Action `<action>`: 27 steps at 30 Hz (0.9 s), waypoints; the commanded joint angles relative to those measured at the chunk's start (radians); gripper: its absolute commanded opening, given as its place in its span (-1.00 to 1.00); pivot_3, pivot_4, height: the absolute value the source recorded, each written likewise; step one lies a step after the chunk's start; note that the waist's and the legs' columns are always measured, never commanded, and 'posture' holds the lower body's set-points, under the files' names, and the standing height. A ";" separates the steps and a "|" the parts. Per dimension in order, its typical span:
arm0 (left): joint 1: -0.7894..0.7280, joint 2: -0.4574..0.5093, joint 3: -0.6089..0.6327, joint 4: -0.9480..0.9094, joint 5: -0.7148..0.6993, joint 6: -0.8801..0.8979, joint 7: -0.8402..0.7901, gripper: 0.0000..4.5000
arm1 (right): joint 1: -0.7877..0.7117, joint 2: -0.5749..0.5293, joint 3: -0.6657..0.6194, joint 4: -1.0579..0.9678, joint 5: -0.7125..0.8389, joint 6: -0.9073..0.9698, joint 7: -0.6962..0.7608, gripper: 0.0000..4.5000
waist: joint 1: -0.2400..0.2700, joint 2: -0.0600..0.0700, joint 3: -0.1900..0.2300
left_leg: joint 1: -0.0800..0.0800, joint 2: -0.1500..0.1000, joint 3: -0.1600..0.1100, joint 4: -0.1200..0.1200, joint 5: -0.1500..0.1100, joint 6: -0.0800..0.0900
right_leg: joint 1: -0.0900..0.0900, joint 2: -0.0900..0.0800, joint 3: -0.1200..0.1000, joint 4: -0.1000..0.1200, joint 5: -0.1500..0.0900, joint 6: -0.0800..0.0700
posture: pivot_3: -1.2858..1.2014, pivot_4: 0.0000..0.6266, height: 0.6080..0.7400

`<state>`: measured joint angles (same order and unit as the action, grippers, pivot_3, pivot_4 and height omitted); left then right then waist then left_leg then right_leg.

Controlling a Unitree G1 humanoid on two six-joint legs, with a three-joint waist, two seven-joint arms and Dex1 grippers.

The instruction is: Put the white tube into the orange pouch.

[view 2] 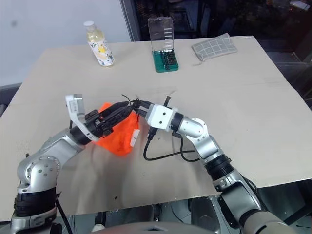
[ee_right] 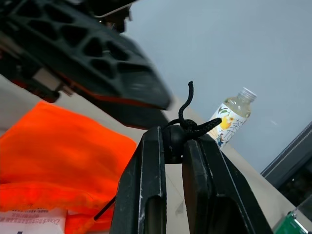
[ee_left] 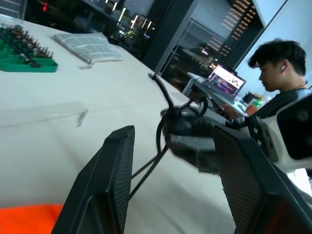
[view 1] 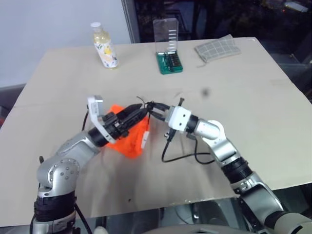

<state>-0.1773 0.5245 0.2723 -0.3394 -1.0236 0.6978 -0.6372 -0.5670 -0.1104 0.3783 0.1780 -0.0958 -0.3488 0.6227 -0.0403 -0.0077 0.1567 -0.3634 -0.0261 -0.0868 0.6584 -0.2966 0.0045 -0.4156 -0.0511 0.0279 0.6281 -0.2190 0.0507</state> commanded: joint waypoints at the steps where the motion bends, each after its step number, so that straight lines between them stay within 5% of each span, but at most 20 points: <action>1: -0.032 -0.018 0.009 -0.003 -0.014 -0.008 0.016 0.14 | -0.019 0.007 0.010 -0.032 -0.012 -0.040 -0.008 -0.98 | 0.000 0.000 0.000 | 0.000 0.000 0.000 0.000 0.000 0.000 | 0.000 0.000 0.000 0.000 0.000 0.000 | 0.03 -0.52 1.00; 12: -0.036 -0.049 -0.005 -0.007 -0.021 0.000 0.023 0.14 | -0.019 0.004 0.022 -0.027 -0.035 -0.052 -0.008 -0.98 | 0.000 0.000 0.000 | 0.000 0.000 0.000 0.000 0.000 0.000 | 0.000 0.000 0.000 0.000 0.000 0.000 | 0.03 -0.52 1.00; 18: -0.019 -0.048 -0.009 -0.009 -0.021 0.002 0.003 -0.97 | -0.017 0.004 0.021 -0.027 -0.039 -0.048 -0.007 -0.98 | 0.000 0.000 0.000 | 0.000 0.000 0.000 0.000 0.000 0.000 | 0.000 0.000 0.000 0.000 0.000 0.000 | 0.03 -0.52 1.00; 27: -0.021 -0.057 0.005 -0.004 -0.028 -0.011 0.028 -0.97 | -0.010 0.004 0.015 -0.023 -0.034 -0.037 -0.008 -0.98 | 0.000 0.000 0.000 | 0.000 0.000 0.000 0.000 0.000 0.000 | 0.000 0.000 0.000 0.000 0.000 0.000 | 0.03 -0.52 1.00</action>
<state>-0.1904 0.4735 0.2756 -0.3170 -1.0415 0.6893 -0.6105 -0.5669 -0.1157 0.3990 0.1794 -0.1418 -0.3790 0.6253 -0.0399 -0.0079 0.1566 -0.3633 -0.0261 -0.0867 0.6586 -0.2965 0.0045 -0.4156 -0.0512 0.0280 0.6283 -0.2190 0.0506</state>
